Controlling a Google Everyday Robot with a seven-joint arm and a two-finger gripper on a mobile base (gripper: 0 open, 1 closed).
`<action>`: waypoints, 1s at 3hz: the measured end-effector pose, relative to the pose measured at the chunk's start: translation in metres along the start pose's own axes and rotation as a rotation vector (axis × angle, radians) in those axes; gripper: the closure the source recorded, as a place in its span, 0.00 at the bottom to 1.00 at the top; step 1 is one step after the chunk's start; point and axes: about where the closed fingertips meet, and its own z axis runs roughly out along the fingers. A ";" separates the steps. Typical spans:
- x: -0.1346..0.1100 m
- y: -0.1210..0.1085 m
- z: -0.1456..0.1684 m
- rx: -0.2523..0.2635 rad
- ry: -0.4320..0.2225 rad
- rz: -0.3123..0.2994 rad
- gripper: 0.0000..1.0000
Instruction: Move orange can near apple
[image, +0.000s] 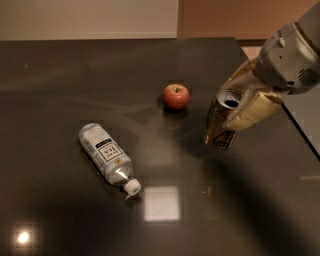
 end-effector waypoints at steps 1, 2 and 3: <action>-0.006 -0.037 0.003 0.019 0.004 0.027 1.00; -0.004 -0.068 0.010 0.018 0.011 0.048 1.00; 0.001 -0.093 0.019 0.013 0.013 0.064 1.00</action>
Offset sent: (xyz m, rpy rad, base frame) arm 0.1077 -0.0009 0.0015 -0.0051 0.0329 -0.0744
